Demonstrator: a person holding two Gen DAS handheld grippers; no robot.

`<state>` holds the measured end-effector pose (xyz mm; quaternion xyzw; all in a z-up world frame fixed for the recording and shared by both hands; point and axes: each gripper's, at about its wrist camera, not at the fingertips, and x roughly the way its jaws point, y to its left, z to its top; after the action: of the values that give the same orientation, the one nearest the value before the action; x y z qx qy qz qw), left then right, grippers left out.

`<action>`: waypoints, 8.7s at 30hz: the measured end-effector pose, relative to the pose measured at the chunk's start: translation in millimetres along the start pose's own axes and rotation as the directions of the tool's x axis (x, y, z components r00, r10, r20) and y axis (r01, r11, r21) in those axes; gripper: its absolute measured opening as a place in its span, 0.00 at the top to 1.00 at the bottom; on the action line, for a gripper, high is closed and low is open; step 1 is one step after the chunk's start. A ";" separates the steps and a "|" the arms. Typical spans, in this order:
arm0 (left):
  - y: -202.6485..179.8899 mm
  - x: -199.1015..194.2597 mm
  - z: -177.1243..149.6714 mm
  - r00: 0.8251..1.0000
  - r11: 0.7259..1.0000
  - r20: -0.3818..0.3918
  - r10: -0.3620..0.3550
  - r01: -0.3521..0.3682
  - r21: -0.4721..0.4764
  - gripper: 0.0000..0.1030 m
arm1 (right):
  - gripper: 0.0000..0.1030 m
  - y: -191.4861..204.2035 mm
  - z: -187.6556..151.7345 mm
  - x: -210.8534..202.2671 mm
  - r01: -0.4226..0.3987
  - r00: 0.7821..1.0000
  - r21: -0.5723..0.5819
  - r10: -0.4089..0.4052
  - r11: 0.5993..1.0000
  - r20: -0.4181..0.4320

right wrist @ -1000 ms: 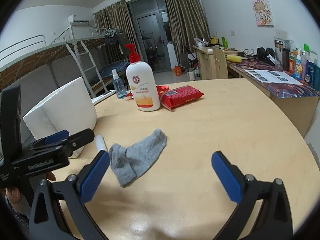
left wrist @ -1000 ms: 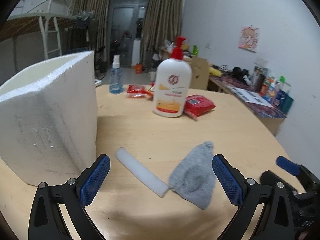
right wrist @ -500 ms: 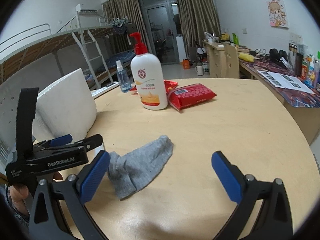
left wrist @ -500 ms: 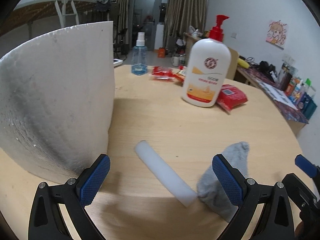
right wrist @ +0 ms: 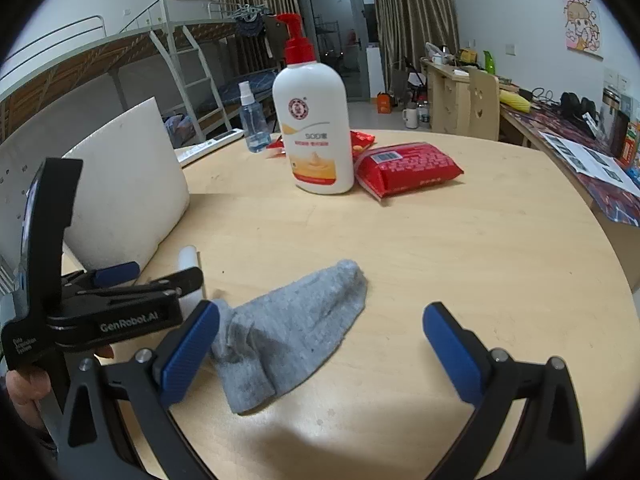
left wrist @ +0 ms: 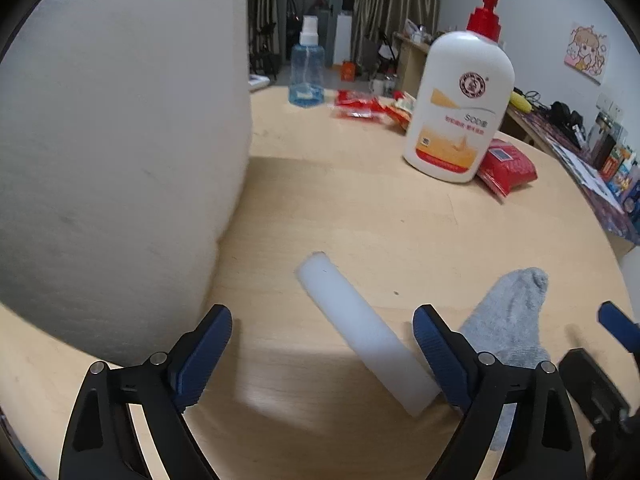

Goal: Organize soft objects
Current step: 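Move the left gripper to the white foam tube while the right approaches the grey sock, then grasp the white foam tube with the left gripper while the right grasps the grey sock, then lift and carry the foam tube and grey sock above the white foam box, then lower the foam tube into the foam box and open the left gripper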

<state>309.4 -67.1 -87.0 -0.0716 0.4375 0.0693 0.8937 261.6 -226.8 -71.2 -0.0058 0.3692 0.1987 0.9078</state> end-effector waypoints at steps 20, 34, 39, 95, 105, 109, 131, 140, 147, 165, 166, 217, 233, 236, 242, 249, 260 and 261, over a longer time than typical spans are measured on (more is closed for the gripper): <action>-14.7 11.0 1.6 0.999 0.999 -0.037 0.015 -0.014 0.045 0.51 | 0.00 -0.9 3.9 10.7 -0.012 1.000 0.005 0.012 1.000 -0.026; -9.7 6.3 7.7 0.997 0.996 -0.034 -0.071 0.073 0.059 0.89 | 0.00 0.8 4.9 15.6 -0.007 0.999 -0.001 0.007 1.000 -0.040; -8.1 -1.5 9.2 0.999 0.995 -0.001 -0.055 0.055 0.080 0.90 | 0.00 2.9 4.2 21.7 -0.011 0.998 -0.002 0.011 1.000 -0.061; -17.1 -79.0 3.8 0.977 0.987 0.201 -0.073 0.042 0.158 0.90 | 0.81 22.3 5.4 -33.2 -0.059 0.998 -0.048 0.060 0.997 0.026; -19.1 -127.4 -4.4 0.949 0.982 0.302 -0.096 0.041 0.185 0.90 | 0.80 29.5 5.5 -79.6 -0.033 0.990 -0.068 0.042 0.997 0.136; -20.3 -145.4 -8.8 0.935 0.979 0.337 -0.109 0.043 0.197 0.90 | 0.80 30.1 4.2 -92.0 -0.024 0.985 -0.063 0.034 0.998 0.169; -15.6 -207.5 -37.6 0.880 0.960 0.441 -0.178 0.057 0.275 0.90 | 0.80 43.5 -14.5 -142.3 0.034 0.956 -0.029 -0.024 0.999 0.291; -5.9 -217.2 -42.0 0.872 0.961 0.457 -0.178 0.055 0.269 0.90 | 0.80 57.9 -15.7 -146.5 0.037 0.953 -0.046 -0.022 0.998 0.303; 11.1 -223.6 -41.6 0.866 0.972 0.478 -0.144 0.032 0.235 0.90 | 0.80 77.4 -10.8 -144.3 0.012 0.952 -0.086 0.015 0.996 0.306; 84.6 -235.2 -51.5 0.870 0.991 0.493 -0.016 -0.052 0.125 0.90 | 0.80 147.9 0.9 -121.9 -0.109 0.948 -0.215 0.166 0.971 0.273; 89.3 -236.7 -52.6 0.869 0.992 0.495 -0.008 -0.057 0.115 0.90 | 0.80 151.8 2.0 -120.9 -0.112 0.947 -0.223 0.171 0.968 0.270; 138.0 -231.1 -4.2 0.845 0.994 0.531 0.061 -0.098 0.041 0.90 | 0.80 201.8 65.0 -87.7 -0.188 0.926 -0.322 0.277 0.928 0.258; 150.6 -196.9 42.4 0.871 0.998 0.492 0.010 -0.042 0.055 0.90 | 0.80 203.2 91.3 -53.8 -0.210 0.929 -0.297 0.285 0.931 0.237; 155.2 -189.7 49.5 0.875 0.998 0.484 -0.006 -0.025 0.056 0.90 | 0.80 205.3 94.9 -50.9 -0.212 0.928 -0.300 0.288 0.930 0.235; 156.2 -172.4 64.5 0.887 0.998 0.461 -0.019 -0.007 0.054 0.90 | 0.80 206.6 94.5 -43.8 -0.212 0.932 -0.300 0.285 0.930 0.226; 161.0 -155.8 81.1 0.898 0.998 0.439 -0.041 0.014 0.065 0.90 | 0.80 206.6 97.0 -39.2 -0.210 0.933 -0.290 0.280 0.934 0.227; 160.9 -130.4 91.5 0.920 0.997 0.387 -0.055 0.031 0.067 0.90 | 0.80 208.9 98.6 -32.3 -0.204 0.939 -0.276 0.268 0.939 0.216; 161.1 -129.3 92.0 0.921 0.997 0.385 -0.054 0.030 0.067 0.90 | 0.80 208.8 98.8 -32.0 -0.203 0.939 -0.274 0.266 0.940 0.217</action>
<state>271.9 100.2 60.3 -0.0392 0.2531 0.0498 0.9654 230.5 -30.3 50.6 -0.0496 0.2217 0.3498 0.9089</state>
